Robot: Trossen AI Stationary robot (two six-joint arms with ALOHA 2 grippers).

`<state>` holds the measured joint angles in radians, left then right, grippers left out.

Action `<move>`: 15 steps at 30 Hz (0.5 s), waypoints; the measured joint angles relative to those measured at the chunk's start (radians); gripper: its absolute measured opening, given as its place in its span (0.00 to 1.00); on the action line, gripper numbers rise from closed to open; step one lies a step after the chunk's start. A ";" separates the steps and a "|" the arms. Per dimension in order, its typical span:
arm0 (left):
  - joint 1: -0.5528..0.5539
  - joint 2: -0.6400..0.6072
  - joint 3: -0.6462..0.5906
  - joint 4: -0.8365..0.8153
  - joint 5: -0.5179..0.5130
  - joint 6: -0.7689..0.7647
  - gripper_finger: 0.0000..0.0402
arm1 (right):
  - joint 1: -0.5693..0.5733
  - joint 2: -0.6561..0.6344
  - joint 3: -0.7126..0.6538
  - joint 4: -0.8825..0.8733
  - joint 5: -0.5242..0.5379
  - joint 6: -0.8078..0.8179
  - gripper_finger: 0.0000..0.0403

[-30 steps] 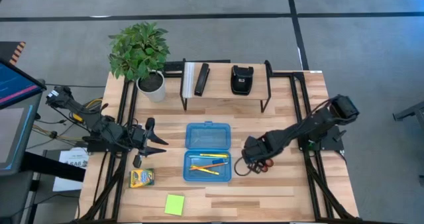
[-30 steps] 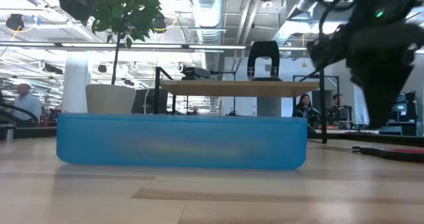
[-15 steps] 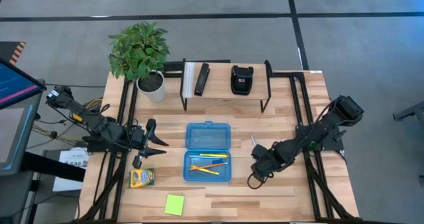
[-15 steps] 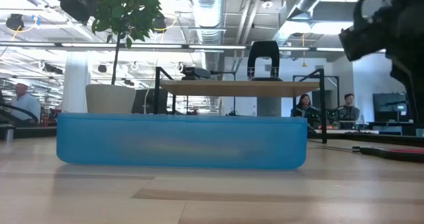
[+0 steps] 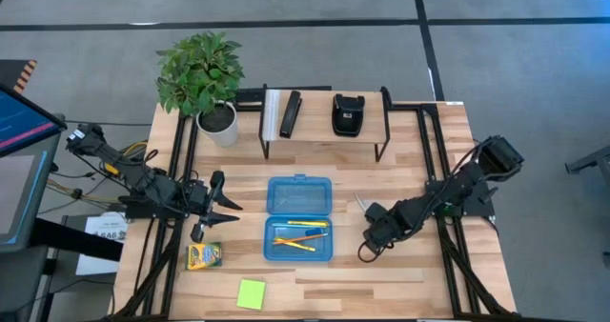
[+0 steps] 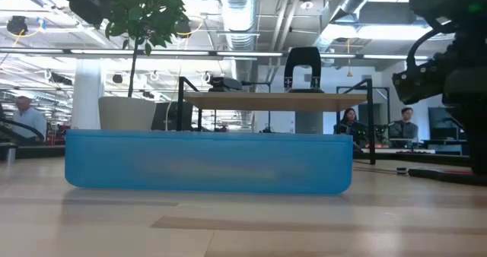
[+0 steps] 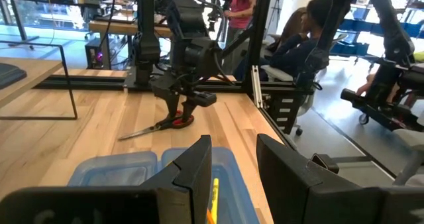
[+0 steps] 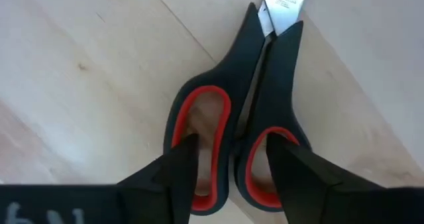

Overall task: Pack school essentials
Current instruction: Put the scissor into the blue pencil box

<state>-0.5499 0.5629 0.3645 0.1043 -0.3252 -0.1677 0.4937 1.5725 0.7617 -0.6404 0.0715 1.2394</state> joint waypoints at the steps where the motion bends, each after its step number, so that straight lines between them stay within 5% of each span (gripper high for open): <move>1: 0.000 0.000 0.000 0.000 0.000 0.000 0.27 | -0.002 0.000 -0.001 -0.004 0.000 0.002 0.49; 15: 0.000 0.000 0.000 0.000 0.001 -0.001 0.27 | -0.005 0.000 -0.010 -0.021 0.003 -0.009 0.08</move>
<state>-0.5501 0.5631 0.3641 0.1040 -0.3244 -0.1686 0.4885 1.5730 0.7518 -0.6617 0.0742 1.2304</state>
